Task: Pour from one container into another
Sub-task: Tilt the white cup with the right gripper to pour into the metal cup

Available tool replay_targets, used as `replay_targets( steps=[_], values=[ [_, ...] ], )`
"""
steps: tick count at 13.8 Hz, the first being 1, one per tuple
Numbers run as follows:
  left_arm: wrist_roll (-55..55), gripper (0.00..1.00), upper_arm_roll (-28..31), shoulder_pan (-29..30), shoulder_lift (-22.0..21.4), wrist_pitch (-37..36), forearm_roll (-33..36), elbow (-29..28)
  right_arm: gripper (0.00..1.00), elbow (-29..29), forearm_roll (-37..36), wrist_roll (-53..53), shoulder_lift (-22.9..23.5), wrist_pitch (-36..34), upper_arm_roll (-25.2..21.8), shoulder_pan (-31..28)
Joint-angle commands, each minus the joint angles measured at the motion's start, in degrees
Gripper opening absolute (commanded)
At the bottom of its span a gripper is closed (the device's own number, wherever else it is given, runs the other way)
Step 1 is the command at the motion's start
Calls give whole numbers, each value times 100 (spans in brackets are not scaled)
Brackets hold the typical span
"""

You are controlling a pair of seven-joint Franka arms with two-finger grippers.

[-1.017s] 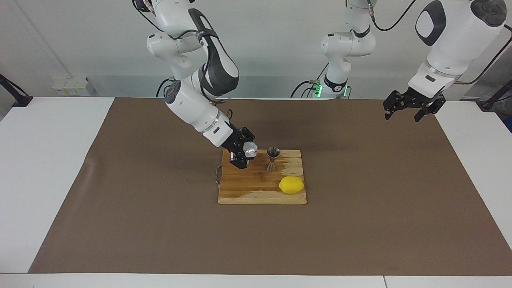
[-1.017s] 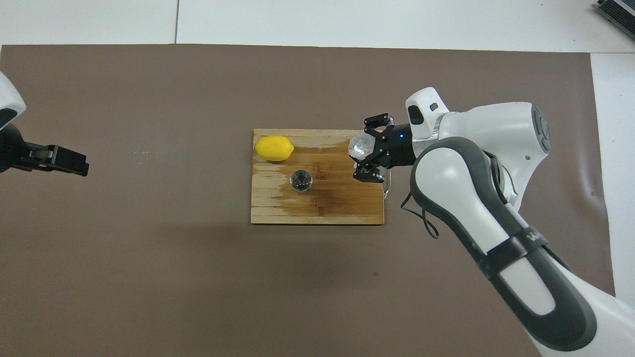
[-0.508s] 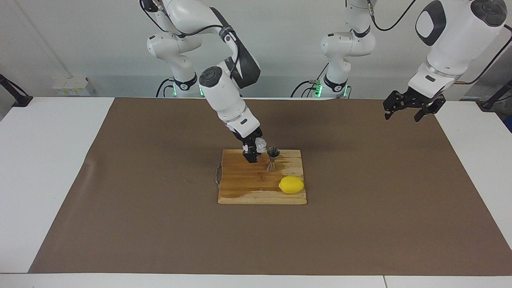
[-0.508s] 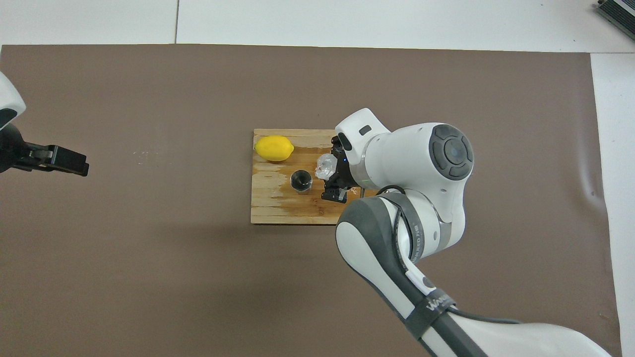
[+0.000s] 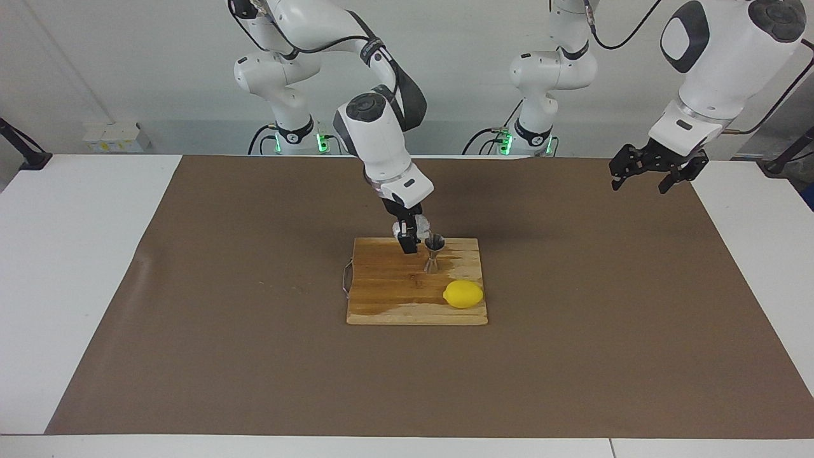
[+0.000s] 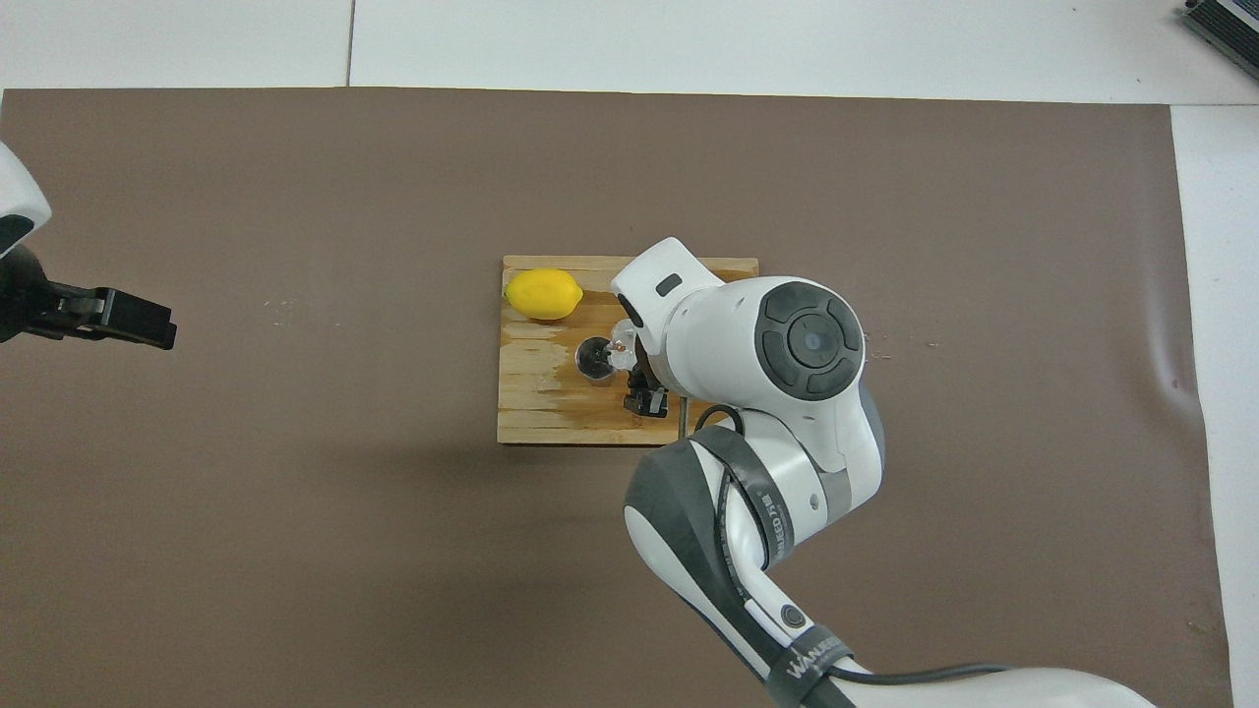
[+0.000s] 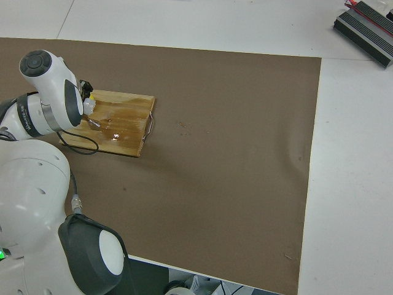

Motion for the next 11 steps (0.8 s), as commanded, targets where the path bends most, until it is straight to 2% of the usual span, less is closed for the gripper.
replay_targets(
  steps=[1,11],
  values=[
    [-74,100,11,-16,-82,-58,116,-12,0,14,-214,160,-27,28,-6,-1],
    [-74,100,11,-16,-82,-58,116,-12,0,-4,-214,81,-36,45,3,-1]
  ],
)
